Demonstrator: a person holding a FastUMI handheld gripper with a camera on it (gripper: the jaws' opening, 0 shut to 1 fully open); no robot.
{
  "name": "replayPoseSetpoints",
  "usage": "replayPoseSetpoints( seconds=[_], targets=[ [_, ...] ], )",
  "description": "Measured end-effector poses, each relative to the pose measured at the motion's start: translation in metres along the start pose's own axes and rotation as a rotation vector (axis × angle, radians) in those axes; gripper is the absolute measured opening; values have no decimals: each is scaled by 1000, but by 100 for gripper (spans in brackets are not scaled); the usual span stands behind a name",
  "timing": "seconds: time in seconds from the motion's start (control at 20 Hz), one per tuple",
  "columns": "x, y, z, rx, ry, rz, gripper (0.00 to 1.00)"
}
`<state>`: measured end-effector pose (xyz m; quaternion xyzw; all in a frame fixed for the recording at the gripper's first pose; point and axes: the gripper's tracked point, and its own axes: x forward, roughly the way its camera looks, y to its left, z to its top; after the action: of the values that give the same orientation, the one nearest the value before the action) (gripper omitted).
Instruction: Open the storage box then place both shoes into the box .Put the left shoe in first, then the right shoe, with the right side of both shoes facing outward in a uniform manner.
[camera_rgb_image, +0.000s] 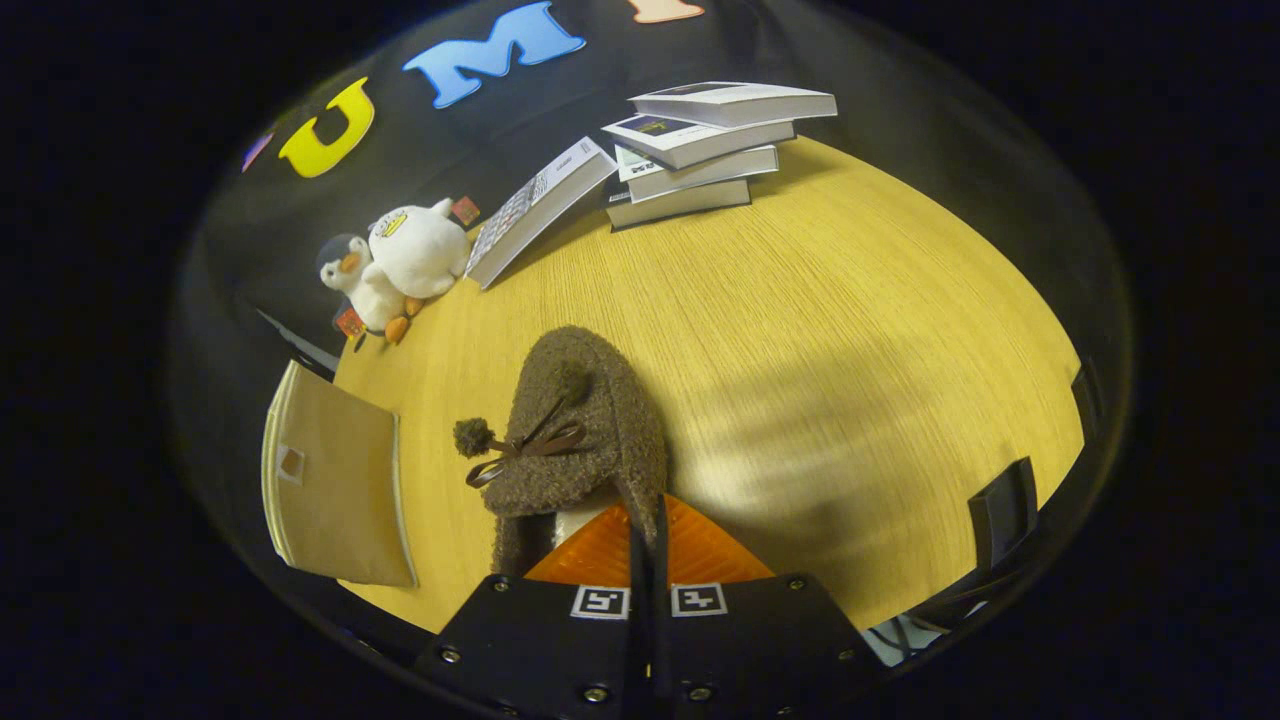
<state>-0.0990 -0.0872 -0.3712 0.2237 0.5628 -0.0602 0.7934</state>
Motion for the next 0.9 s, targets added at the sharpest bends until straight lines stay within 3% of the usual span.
replayPoseSetpoints(
  seconds=[0.5,0.9],
  targets=[
    [-59,106,26,24,-96,107,1],
    [-81,176,29,3,-110,172,1]
  ],
)
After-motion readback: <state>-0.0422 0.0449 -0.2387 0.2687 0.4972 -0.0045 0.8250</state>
